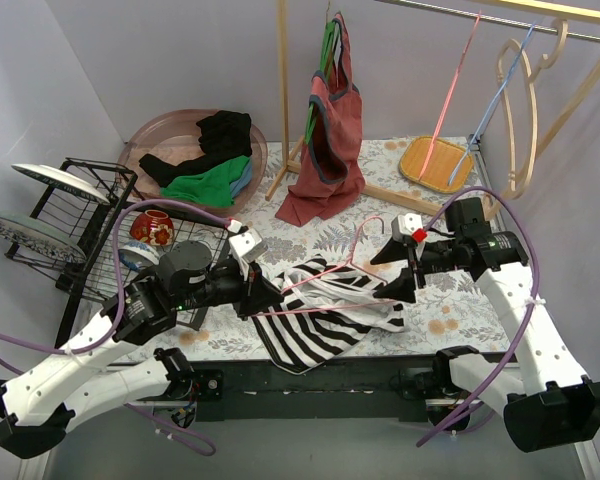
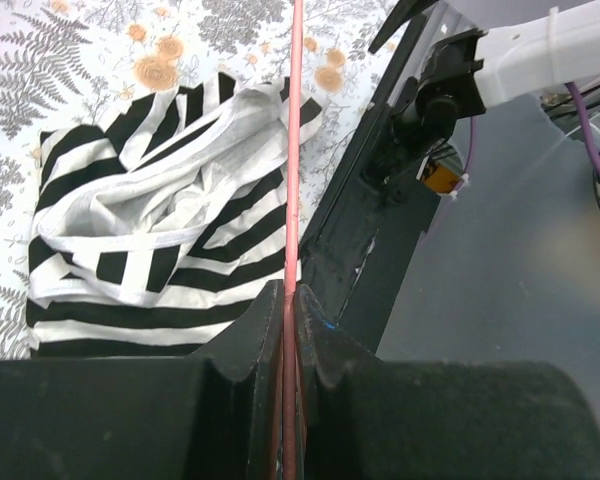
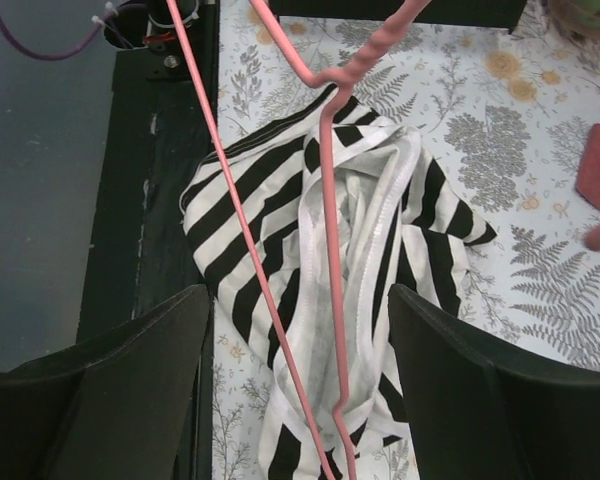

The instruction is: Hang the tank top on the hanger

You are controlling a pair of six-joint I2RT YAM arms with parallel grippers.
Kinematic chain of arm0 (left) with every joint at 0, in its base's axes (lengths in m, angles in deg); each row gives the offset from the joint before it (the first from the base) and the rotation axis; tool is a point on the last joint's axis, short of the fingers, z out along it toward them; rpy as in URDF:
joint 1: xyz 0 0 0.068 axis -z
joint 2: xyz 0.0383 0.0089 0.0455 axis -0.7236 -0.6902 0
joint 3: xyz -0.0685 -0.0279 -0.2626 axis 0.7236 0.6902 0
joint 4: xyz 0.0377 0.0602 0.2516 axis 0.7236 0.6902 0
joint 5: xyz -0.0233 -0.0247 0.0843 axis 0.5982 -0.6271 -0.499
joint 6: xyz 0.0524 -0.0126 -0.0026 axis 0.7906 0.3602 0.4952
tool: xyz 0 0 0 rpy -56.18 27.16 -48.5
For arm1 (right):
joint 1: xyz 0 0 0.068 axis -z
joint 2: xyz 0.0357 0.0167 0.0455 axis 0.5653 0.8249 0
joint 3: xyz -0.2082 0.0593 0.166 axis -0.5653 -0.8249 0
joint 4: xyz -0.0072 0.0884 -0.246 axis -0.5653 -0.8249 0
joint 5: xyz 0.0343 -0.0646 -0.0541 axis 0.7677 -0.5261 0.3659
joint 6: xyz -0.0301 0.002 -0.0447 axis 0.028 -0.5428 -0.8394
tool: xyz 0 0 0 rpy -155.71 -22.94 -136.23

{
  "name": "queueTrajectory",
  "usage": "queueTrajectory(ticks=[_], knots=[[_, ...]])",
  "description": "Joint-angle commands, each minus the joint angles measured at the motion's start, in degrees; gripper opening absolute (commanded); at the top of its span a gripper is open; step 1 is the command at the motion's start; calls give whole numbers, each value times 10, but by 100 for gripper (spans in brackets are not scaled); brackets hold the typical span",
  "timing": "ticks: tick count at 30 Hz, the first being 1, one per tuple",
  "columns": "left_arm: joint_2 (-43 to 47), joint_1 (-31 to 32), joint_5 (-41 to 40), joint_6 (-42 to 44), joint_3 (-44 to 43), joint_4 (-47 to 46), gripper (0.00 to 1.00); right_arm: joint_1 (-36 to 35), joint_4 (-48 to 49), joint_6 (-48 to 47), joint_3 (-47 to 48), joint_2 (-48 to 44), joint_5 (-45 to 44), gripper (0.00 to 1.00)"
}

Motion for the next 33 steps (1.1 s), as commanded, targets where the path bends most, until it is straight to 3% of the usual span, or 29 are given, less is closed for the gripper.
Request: queueTrajectory(ticks=[1, 3, 6, 7, 8, 10, 15, 16, 17, 18, 19, 22, 23, 27, 33], knots=[[9, 1, 24, -12, 17, -66, 0, -21, 12, 16, -8, 7, 33, 79], [8, 1, 26, -15, 22, -87, 0, -30, 14, 21, -13, 8, 26, 75], [7, 1, 29, -19, 35, -114, 0, -36, 8, 25, -16, 8, 25, 61], [7, 1, 29, -20, 39, -120, 0, -37, 6, 24, -16, 6, 24, 37], [6, 0, 28, -21, 47, -127, 0, -36, 5, 24, -15, 3, 18, 22], [5, 0, 24, -24, 56, -144, 0, -36, -1, 24, -14, -7, 5, 3], [0, 1, -7, -45, 93, -184, 0, -34, 6, 43, -9, -47, -125, 1], [-1, 1, -22, -60, 99, -189, 4, -34, 12, 50, -9, -63, -149, 1], [-3, 1, -46, -67, 105, -191, 14, -33, 14, 57, -8, -71, -194, 1], [-10, 1, -61, -72, 113, -192, 41, -29, 12, 65, -5, -79, -216, 1], [-15, 0, -76, -79, 118, -190, 52, -27, 10, 66, 1, -92, -235, 1], [-30, 0, -135, -114, 134, -177, 78, -15, -2, 73, 13, -128, -299, 1], [-33, -1, -160, -134, 137, -174, 82, -12, -8, 74, 16, -136, -326, 1], [-61, 0, -249, -194, 155, -146, 86, 16, -25, 68, 17, -170, -368, 1], [-168, -6, -311, -243, 128, -113, 78, 26, -38, 64, -2, -181, -350, 1]])
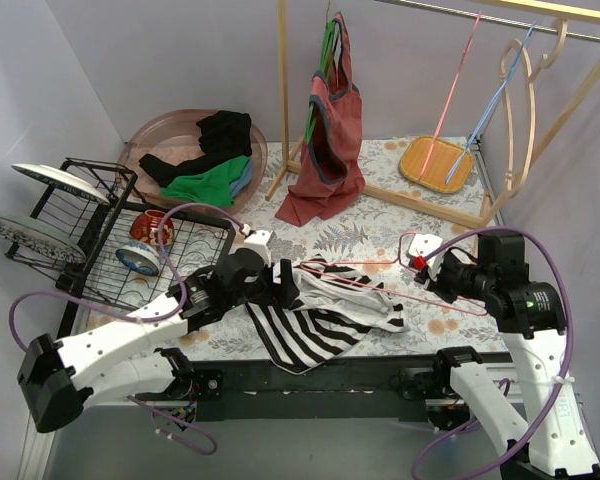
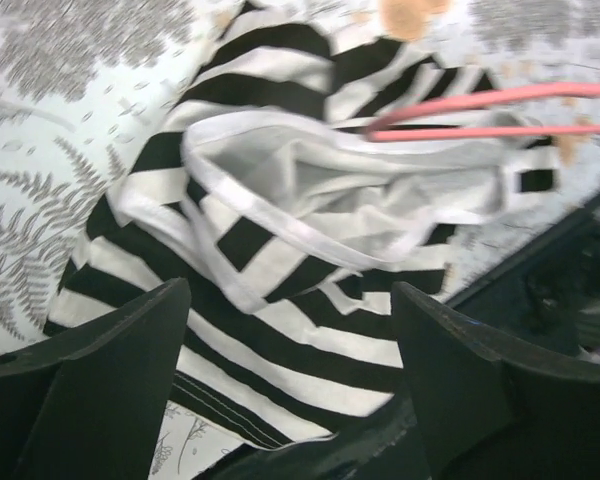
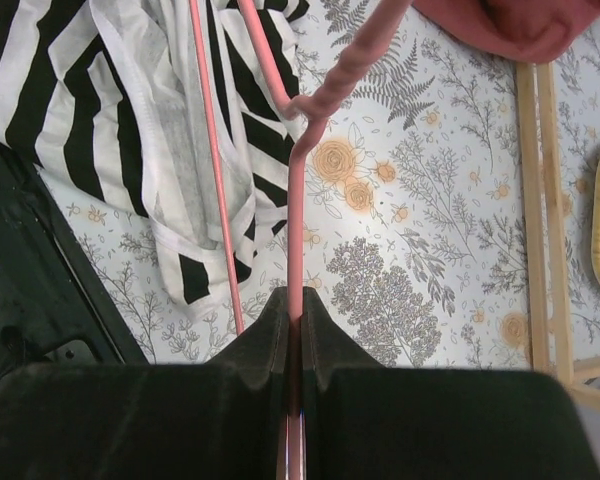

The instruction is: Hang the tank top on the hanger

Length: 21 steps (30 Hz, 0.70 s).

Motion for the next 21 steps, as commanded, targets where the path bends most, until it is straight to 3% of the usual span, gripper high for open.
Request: queueTrajectory(ticks=[1, 6, 19, 21], knots=[[-62, -6, -86, -48, -27, 28, 75, 5, -9, 4, 3, 2, -5, 1], [-124, -17, -108, -51, -49, 8, 63, 5, -10, 4, -7, 5, 7, 1], [-188, -49, -90, -53, -63, -42, 61, 5, 1, 2, -35, 12, 27, 1], [-199, -52, -84, -49, -64, -49, 55, 5, 1, 1, -34, 14, 25, 1]])
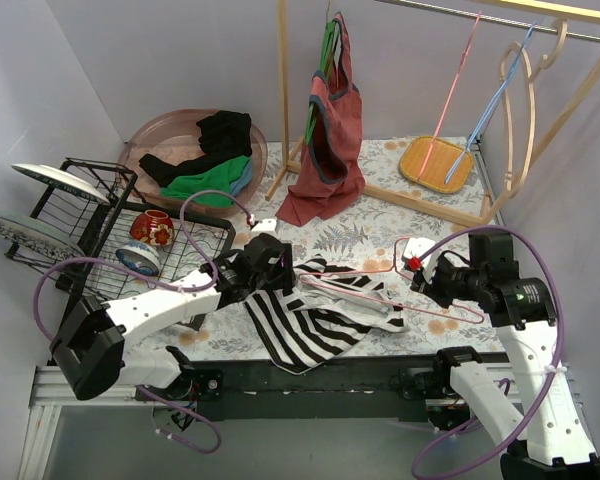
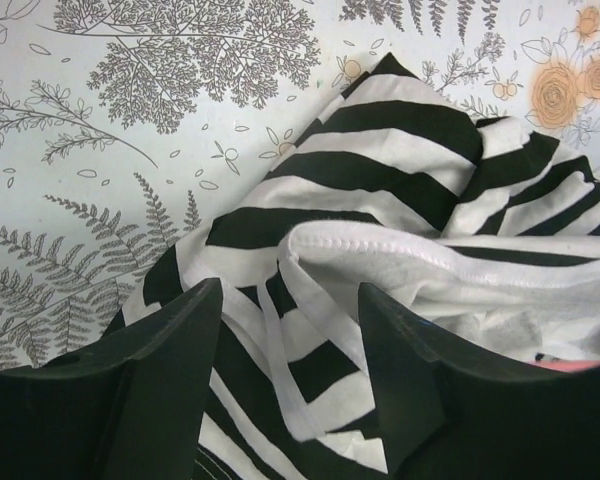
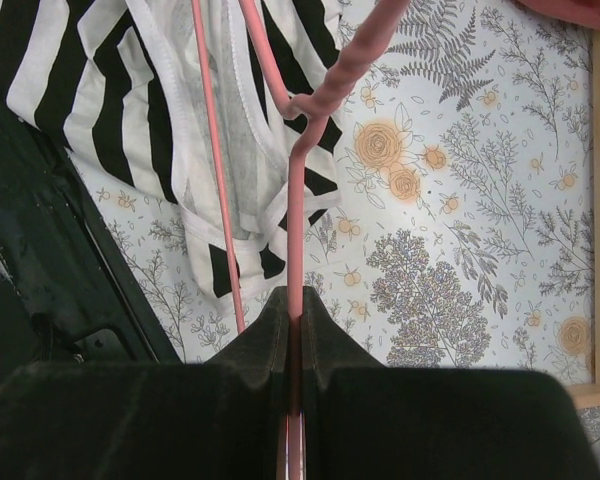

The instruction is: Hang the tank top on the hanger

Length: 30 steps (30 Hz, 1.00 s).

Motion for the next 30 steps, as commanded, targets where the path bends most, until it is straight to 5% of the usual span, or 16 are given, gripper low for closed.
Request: queueTrajectory(ticks=[1, 12, 30], knots=[[-29, -12, 0, 3, -24, -26, 50, 3, 11, 1, 3, 2, 13, 1], [-39, -23, 30, 19, -34, -32, 3, 2, 8, -20, -9, 25, 17, 1], [44, -23, 125, 45, -84, 23, 0, 3, 32, -51, 4, 134, 87, 1]])
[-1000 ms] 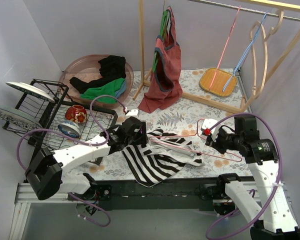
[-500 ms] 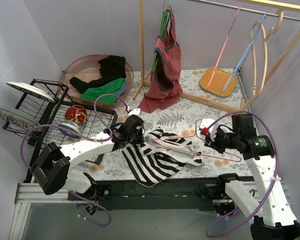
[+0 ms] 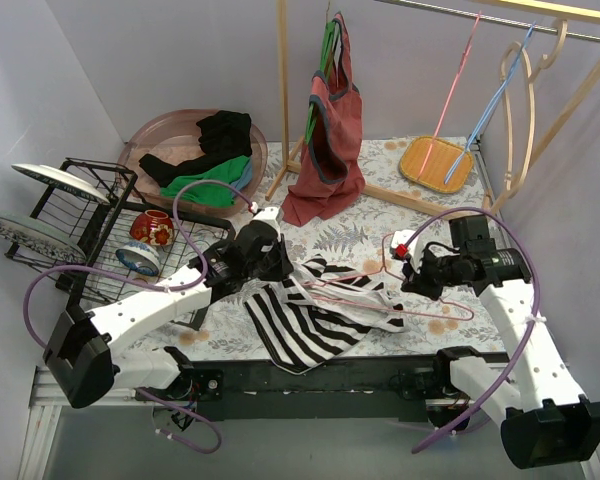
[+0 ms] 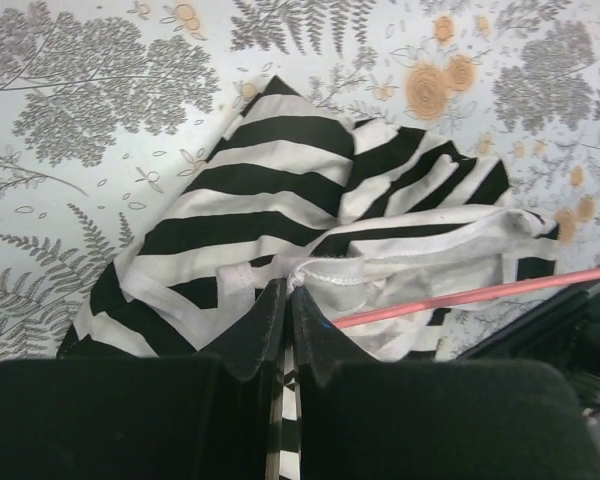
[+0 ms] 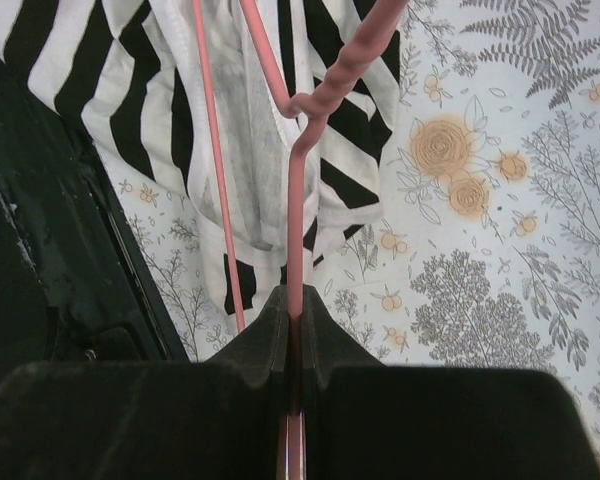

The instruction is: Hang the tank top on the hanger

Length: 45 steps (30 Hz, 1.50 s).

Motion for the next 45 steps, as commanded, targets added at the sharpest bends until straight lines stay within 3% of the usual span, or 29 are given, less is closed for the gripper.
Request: queueTrajectory(ticks=[1, 10, 21, 25, 26, 28, 29, 33, 37, 38, 42, 45], knots=[[28, -2, 44, 15, -38, 14, 1, 0, 8, -19, 34, 25, 79, 1], [21, -2, 97, 10, -114, 22, 1, -13, 38, 14, 70, 92, 149, 1], [6, -2, 112, 17, -175, 41, 3, -36, 194, 151, 63, 100, 185, 1], [6, -2, 130, 39, -199, 50, 21, -42, 205, 162, 60, 102, 198, 1], [8, -2, 131, 53, -215, 56, 37, -41, 205, 161, 61, 99, 198, 1], [14, -2, 122, 110, -232, 82, 55, -41, 205, 158, 65, 91, 193, 1], [25, -2, 117, 133, -243, 89, 72, -41, 205, 156, 66, 87, 192, 1], [64, -3, 118, 269, -246, 114, 98, -41, 177, 98, 77, 69, 191, 1], [78, -3, 212, 394, -243, 139, 98, -48, 112, 13, 91, 67, 186, 1], [78, -3, 267, 438, -242, 144, 98, -51, 88, 0, 93, 69, 184, 1], [54, -3, 372, 502, -241, 156, 98, -76, 45, -47, 106, 79, 178, 1], [23, -3, 437, 524, -245, 161, 93, -90, 49, -48, 110, 75, 171, 1]])
